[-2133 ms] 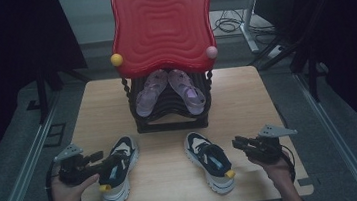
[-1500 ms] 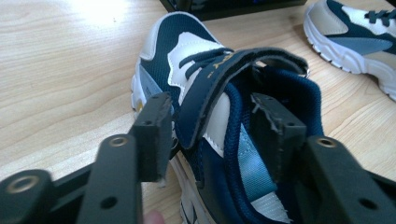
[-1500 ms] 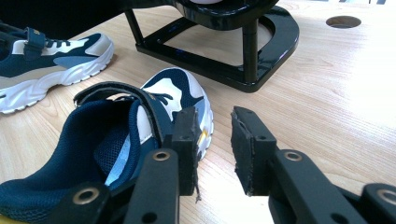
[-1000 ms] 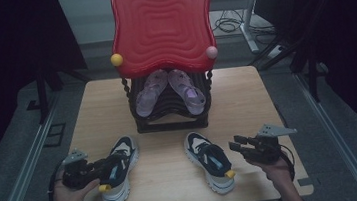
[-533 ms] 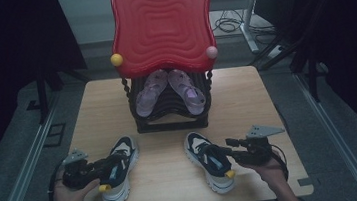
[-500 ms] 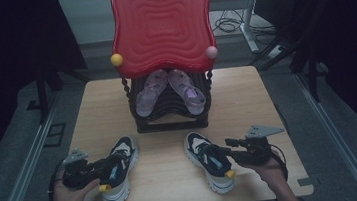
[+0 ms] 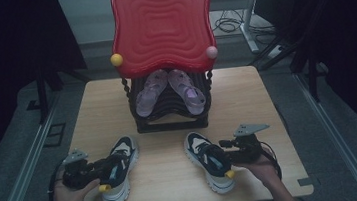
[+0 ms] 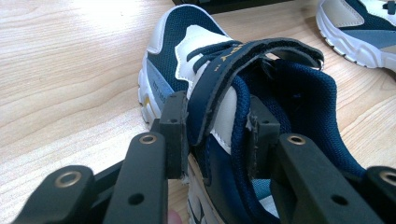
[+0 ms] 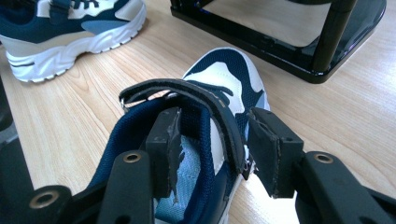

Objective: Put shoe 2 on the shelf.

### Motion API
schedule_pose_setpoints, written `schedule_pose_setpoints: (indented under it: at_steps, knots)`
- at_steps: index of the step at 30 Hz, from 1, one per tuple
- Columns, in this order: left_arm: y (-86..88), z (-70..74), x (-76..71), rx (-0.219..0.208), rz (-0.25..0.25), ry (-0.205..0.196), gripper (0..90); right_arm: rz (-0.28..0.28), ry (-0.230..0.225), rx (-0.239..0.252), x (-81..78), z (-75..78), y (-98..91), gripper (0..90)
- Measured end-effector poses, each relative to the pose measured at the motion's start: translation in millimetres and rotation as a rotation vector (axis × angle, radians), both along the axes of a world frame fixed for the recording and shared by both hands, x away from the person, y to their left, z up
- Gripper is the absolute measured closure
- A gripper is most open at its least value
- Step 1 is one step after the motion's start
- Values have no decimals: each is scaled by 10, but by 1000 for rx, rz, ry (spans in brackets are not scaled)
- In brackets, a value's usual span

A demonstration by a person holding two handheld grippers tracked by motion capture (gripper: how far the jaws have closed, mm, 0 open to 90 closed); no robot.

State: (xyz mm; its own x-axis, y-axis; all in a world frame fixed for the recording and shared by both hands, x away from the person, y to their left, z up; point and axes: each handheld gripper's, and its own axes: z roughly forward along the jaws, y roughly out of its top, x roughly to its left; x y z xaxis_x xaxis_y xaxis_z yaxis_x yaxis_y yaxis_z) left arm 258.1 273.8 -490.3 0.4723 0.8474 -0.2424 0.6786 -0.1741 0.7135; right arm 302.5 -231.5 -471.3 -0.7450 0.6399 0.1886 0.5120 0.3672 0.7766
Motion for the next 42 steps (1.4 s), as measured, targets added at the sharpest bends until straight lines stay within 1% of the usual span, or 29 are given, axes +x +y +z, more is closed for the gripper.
schedule_pose_setpoints:
  at_steps: [5,8,11,13,16,18,22,29,33,37,40,42]
  knots:
    - [-1,1,0,1,0,0,660,1,23,-31,30,-23,32,555]
    - [-1,1,0,1,1,0,661,-1,47,-47,53,-34,42,567]
    - [-1,0,0,0,1,0,661,-9,71,-78,83,-56,61,584]
    - [0,0,1,-1,1,1,661,-6,86,-77,99,-60,67,593]
    - [0,0,1,-1,1,1,661,-4,107,-89,116,-49,85,619]
    - [-1,1,0,-1,1,1,660,-4,113,-101,124,-41,92,633]
    - [-3,1,0,1,2,1,661,-4,122,-104,132,-36,95,661]
    - [-2,2,-2,-2,5,0,665,-14,111,-113,116,-29,105,702]
    - [1,1,-3,-6,12,-2,673,-16,103,-101,100,-35,94,709]
    - [23,12,-10,-30,25,-13,683,-23,91,-77,71,-48,70,712]
    - [55,35,-25,-66,31,-24,691,-33,73,-49,51,-53,30,712]
    - [72,45,-33,-88,37,-33,693,-41,64,-20,38,-54,-2,712]
